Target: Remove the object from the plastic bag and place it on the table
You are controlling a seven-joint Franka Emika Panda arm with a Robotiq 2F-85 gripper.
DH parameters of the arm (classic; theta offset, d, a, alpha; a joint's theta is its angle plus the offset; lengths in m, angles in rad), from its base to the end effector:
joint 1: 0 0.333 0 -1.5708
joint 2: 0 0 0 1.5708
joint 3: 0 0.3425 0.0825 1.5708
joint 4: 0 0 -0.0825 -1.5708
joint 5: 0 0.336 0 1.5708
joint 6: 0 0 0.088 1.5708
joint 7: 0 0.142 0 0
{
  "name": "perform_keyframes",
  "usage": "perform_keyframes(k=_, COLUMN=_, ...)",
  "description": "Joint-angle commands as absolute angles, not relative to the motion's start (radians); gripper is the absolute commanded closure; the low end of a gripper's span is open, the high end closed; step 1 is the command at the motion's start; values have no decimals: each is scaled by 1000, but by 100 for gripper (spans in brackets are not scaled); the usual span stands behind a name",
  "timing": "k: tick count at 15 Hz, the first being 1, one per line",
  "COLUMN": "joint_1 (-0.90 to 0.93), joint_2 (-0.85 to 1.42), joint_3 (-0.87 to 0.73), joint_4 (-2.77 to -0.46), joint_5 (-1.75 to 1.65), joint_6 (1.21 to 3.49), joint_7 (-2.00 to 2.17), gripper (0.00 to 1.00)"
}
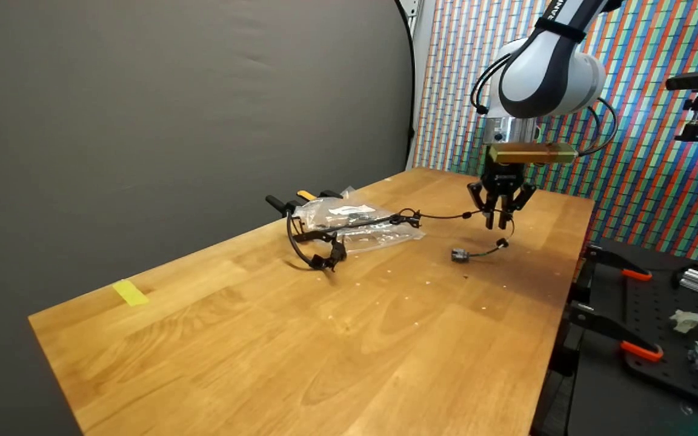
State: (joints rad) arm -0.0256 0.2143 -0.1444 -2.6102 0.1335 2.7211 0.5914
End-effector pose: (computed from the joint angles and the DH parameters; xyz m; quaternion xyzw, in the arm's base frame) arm 0.4027 -0.0747 0.2072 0.9027 -0.4273 -0.0503 0.0018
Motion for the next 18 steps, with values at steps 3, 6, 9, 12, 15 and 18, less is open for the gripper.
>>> perform_keyframes(k=3, joint_1=85, joint_2=132, joint_3=-259, joint_4=-2673, joint_5=-85, joint_6=2862, joint_7=849, gripper=27)
perform_keyframes(k=6, joint_1=168, joint_2=66, joint_3=-339, joint_4=-2679, joint_5=-326, joint_6=2884, joint_7=1076, gripper=3)
perform_keyframes(k=9, joint_1=306, joint_2=-14, joint_3=-465, joint_4=-2622, joint_5=-588, joint_6=2759, joint_7=1321, gripper=0)
perform_keyframes(k=12, joint_1=171, joint_2=-129, joint_3=-288, joint_4=-2603, joint_5=-827, joint_6=2619, joint_7=1544, gripper=0)
perform_keyframes(k=15, joint_1=104, joint_2=-200, joint_3=-141, joint_4=-2607, joint_5=-804, joint_6=2528, joint_7=1571, gripper=0)
perform_keyframes(k=18, joint_1=71, joint_2=-256, joint_3=-46, joint_4=-2602, joint_5=-705, joint_6=2482, joint_7=1536, gripper=0)
